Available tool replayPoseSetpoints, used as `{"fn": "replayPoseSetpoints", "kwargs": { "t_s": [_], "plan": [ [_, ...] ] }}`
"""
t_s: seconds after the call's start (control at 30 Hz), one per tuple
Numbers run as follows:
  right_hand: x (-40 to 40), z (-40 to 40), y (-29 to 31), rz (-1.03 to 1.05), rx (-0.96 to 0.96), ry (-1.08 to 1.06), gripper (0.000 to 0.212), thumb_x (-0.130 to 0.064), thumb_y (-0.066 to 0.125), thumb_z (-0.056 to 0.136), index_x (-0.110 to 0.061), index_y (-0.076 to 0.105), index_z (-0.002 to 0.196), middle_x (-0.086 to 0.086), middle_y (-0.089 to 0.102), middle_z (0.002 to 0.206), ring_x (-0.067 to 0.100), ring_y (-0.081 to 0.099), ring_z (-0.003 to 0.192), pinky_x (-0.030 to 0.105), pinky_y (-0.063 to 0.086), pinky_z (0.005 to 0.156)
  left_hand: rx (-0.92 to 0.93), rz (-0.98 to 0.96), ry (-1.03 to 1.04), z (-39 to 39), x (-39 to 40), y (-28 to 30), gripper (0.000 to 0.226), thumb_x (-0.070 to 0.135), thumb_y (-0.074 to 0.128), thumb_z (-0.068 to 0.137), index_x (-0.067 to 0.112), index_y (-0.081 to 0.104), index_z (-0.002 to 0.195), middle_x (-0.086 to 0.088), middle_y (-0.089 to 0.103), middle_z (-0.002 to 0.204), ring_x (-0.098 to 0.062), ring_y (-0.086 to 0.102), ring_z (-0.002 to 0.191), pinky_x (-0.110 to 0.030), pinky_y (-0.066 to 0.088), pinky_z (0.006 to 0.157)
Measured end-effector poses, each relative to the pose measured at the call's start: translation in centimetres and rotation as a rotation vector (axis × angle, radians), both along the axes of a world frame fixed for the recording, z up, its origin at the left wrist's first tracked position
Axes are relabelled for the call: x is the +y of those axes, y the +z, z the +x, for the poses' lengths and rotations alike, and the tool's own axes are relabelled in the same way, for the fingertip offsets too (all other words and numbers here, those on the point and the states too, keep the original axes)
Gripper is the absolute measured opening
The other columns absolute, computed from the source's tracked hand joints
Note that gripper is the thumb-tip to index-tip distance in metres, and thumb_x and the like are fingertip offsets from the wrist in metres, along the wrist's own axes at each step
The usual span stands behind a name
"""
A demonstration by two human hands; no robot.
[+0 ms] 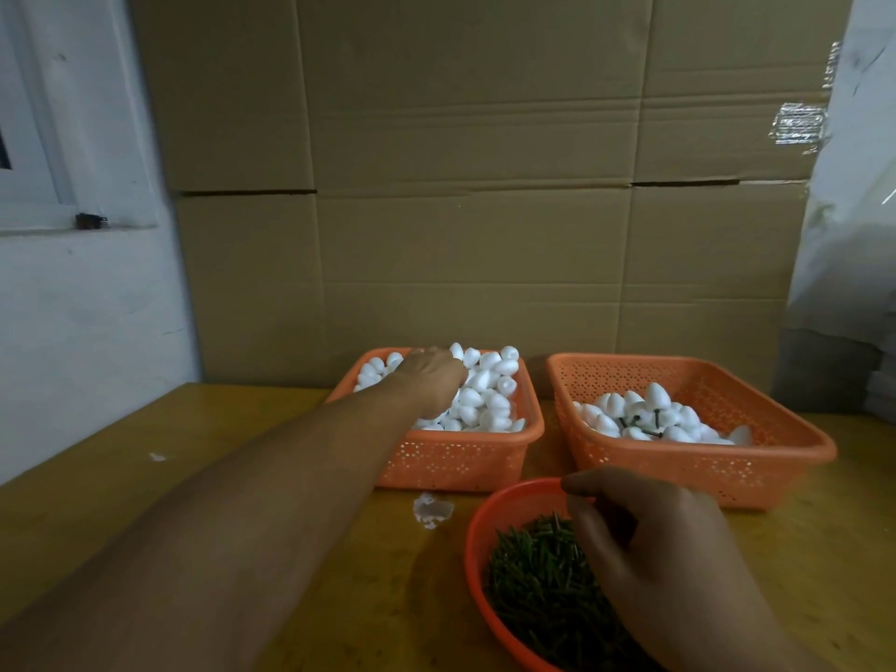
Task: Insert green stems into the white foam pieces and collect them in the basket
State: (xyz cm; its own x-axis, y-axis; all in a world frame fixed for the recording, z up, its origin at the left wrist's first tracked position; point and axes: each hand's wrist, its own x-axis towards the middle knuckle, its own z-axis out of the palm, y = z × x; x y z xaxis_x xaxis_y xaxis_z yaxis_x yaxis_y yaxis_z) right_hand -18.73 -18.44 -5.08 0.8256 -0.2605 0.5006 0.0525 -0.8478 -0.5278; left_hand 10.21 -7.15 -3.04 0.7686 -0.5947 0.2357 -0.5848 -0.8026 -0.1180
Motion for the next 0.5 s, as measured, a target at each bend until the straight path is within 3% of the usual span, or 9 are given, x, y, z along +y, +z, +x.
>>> {"fn": "replayPoseSetpoints", "kwargs": {
  "t_s": [0.07, 0.17, 0.37, 0.43, 0.5],
  "plan": [
    [0.0, 0.1, -0.1, -0.007, -0.011, -0.021, 0.017, -0.039, 0.065, 0.081, -0.042, 0.075, 0.094, -0.021, 0.066, 0.059, 0.006, 0.063, 0.056, 0.039, 0.055, 0.057, -0.019, 0.001, -0.023, 0.0, 0.0, 0.0, 0.003, 0.022, 0.048, 0.098, 0.02, 0.049, 0.097, 0.003, 0.056, 0.094, -0.018, 0.053, 0.086, -0.027, 0.025, 0.059],
    [0.1, 0.1, -0.2, 0.004, -0.008, -0.041, 0.02, -0.046, 0.063, 0.077, -0.046, 0.071, 0.096, -0.023, 0.066, 0.062, 0.007, 0.064, 0.057, 0.036, 0.055, 0.059, 0.005, -0.011, -0.062, 0.1, -0.3, 0.6, 0.009, 0.021, 0.05, 0.097, 0.016, 0.055, 0.104, 0.0, 0.062, 0.102, -0.02, 0.062, 0.09, -0.031, 0.038, 0.065],
    [0.1, 0.4, -0.2, 0.004, -0.003, -0.039, 0.034, -0.053, 0.052, 0.072, -0.062, 0.05, 0.105, -0.024, 0.067, 0.066, 0.007, 0.066, 0.063, 0.033, 0.055, 0.062, 0.053, -0.206, -0.164, -0.5, -0.1, 0.9, 0.024, 0.027, 0.048, 0.099, 0.023, 0.056, 0.076, 0.002, 0.062, 0.099, -0.021, 0.063, 0.092, -0.042, 0.051, 0.081],
    [0.1, 0.3, 0.0, 0.014, -0.001, -0.037, 0.032, -0.053, 0.054, 0.072, -0.061, 0.054, 0.103, -0.025, 0.067, 0.067, 0.006, 0.066, 0.064, 0.032, 0.055, 0.062, 0.048, -0.278, -0.19, -0.8, 0.0, 0.7, 0.015, 0.025, 0.053, 0.097, 0.022, 0.067, 0.093, 0.009, 0.06, 0.103, -0.018, 0.061, 0.097, -0.036, 0.048, 0.082],
    [0.0, 0.4, -0.1, 0.026, 0.012, -0.036, 0.031, -0.053, 0.054, 0.072, -0.054, 0.064, 0.1, -0.024, 0.067, 0.066, 0.006, 0.066, 0.065, 0.031, 0.055, 0.063, 0.04, -0.37, -0.227, -1.4, 0.1, 0.6, 0.019, 0.017, 0.059, 0.095, 0.023, 0.068, 0.11, 0.013, 0.054, 0.109, -0.013, 0.055, 0.099, -0.029, 0.041, 0.081]
  ]
}}
